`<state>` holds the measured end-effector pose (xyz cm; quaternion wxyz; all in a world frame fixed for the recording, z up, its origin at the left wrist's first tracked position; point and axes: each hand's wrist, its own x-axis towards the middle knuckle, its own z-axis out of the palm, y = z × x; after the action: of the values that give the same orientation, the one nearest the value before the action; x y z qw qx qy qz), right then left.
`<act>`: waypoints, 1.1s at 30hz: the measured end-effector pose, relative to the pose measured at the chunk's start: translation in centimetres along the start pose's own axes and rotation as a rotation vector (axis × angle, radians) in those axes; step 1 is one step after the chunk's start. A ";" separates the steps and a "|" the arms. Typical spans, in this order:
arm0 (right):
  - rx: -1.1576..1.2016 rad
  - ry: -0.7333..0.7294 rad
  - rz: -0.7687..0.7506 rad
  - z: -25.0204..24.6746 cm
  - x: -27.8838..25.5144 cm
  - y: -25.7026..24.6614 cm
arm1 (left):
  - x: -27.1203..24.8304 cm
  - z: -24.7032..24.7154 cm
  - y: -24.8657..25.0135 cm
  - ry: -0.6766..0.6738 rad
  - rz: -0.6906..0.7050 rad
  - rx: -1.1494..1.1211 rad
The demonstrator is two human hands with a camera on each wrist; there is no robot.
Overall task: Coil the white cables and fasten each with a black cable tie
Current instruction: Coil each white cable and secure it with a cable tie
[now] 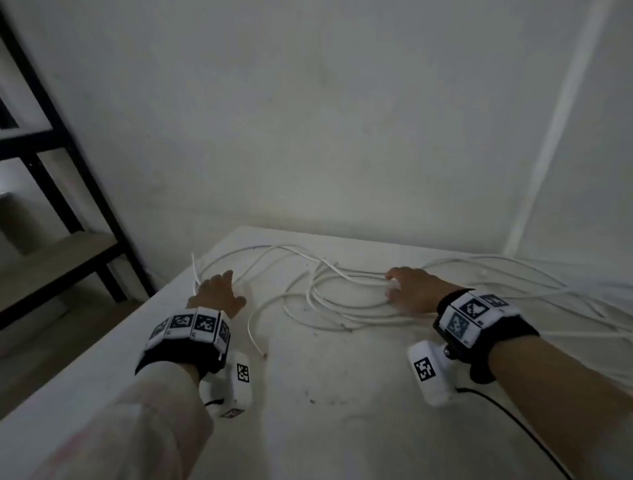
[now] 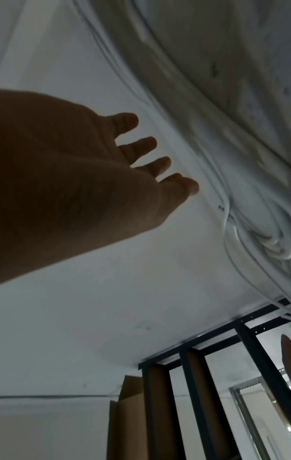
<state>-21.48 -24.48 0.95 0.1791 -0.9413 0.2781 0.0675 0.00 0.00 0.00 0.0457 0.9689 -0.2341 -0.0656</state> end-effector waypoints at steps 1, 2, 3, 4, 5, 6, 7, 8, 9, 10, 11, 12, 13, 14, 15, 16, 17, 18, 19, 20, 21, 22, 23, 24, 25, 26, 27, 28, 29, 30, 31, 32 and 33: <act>-0.013 -0.034 0.029 0.2 0.4 0.1 | 0.2 0.2 -0.1 -0.032 -0.013 0.008; -0.032 -0.053 0.046 0.4 1.0 0.4 | 0.7 0.6 -0.4 -0.055 -0.021 -0.003; -0.058 -0.063 0.059 0.7 1.3 0.6 | 1.1 1.0 -0.5 -0.077 -0.036 -0.008; -0.089 -0.055 0.061 0.9 1.4 0.8 | 1.3 1.3 -0.5 -0.098 -0.042 -0.009; -0.126 -0.045 0.049 1.1 1.5 0.7 | 1.3 1.5 -0.4 -0.108 -0.050 -0.001; -0.168 -0.024 0.031 1.4 1.5 0.5 | 1.2 1.6 -0.5 -0.110 -0.057 0.014; -0.212 -0.004 0.024 1.3 1.9 0.8 | 1.8 2.0 0.2 -0.102 -0.057 0.028; -0.234 0.017 -0.001 1.3 1.7 0.3 | 1.7 1.9 -0.1 -0.083 -0.072 0.057; -0.228 0.038 -0.018 1.3 1.7 0.0 | 1.7 1.8 -0.1 -0.073 -0.087 0.068; -0.219 0.044 -0.027 1.4 1.7 -0.1 | 1.7 1.8 -0.1 -0.066 -0.097 0.062; -0.217 0.038 -0.038 1.4 1.6 -0.1 | 1.8 1.9 -0.1 -0.060 -0.100 0.046; -0.221 0.029 -0.057 1.5 1.4 -0.1 | 1.9 2.0 0.0 -0.054 -0.098 0.036; -0.227 0.035 -0.075 1.5 1.1 0.0 | 1.9 2.1 0.2 -0.047 -0.094 0.034; -0.219 0.060 -0.089 1.4 0.8 0.1 | 2.0 2.2 0.5 -0.041 -0.087 0.038; -0.177 0.105 -0.098 1.1 0.6 0.4 | 2.0 2.3 0.9 -0.038 -0.079 0.049; -0.097 0.154 -0.109 0.7 0.3 0.7 | 2.0 2.3 1.1 -0.042 -0.075 0.076; 0.006 0.202 -0.116 0.2 0.0 1.0 | 1.7 2.3 1.3 -0.050 -0.072 0.126; 0.101 0.259 -0.130 -0.6 -0.5 1.4 | 1.5 2.1 1.4 -0.049 -0.070 0.170; 0.167 0.321 -0.147 -1.5 -1.0 1.8 | 1.2 1.8 1.4 -0.037 -0.062 0.197; 0.199 0.383 -0.166 -2.5 -1.7 2.2 | 1.0 1.3 1.4 -0.003 -0.045 0.192; 0.202 0.440 -0.185 -3.6 -2.6 2.6 | 0.6 0.8 1.4 0.044 -0.026 0.150; 0.182 0.498 -0.200 -4.6 -3.6 3.0 | 0.0 0.0 1.6 0.098 -0.001 0.071; 0.140 0.553 -0.213 -5.6 -4.7 3.4 | -0.7 -0.8 1.9 0.152 0.031 -0.032; 0.078 0.604 -0.226 -6.4 -5.8 3.8 | -1.4 -1.6 2.3 0.206 0.074 -0.137; 0.016 0.653 -0.236 -7.2 -6.8 4.3 | -2.0 -2.4 2.7 0.257 0.130 -0.238; -0.024 0.702 -0.242 -7.8 -7.9 4.9 | -2.7 -3.1 3.2 0.303 0.196 -0.335; -0.034 0.748 -0.247 -8.4 -8.8 5.4 | -3.6 -3.9 3.8 0.341 0.260 -0.424; -0.022 0.783 -0.248 -9.0 -9.6 6.1 | -4.5 -4.6 4.6 0.375 0.317 -0.510; -0.006 0.802 -0.242 -9.5 -10.4 6.8 | -5.6 -5.3 5.6 0.407 0.365 -0.589; 0.007 0.807 -0.226 -9.9 -11.2 7.3 | -6.8 -5.9 6.8 0.425 0.412 -0.661; 0.016 0.801 -0.208 -10.2 -12.0 7.8 | -8.1 -6.4 8.1 0.435 0.466 -0.729; 0.030 0.782 -0.192 -10.3 -12.9 8.0 | -9.5 -6.9 9.4 0.442 0.523 -0.784; 0.038 0.758 -0.181 -10.3 -14.0 8.0 | -10.8 -7.2 10.7 0.452 0.577 -0.817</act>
<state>-37.29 -27.65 11.25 0.0863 -0.9168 0.2415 -0.3061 -13.26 -4.12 9.55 0.4838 0.7588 -0.4299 0.0739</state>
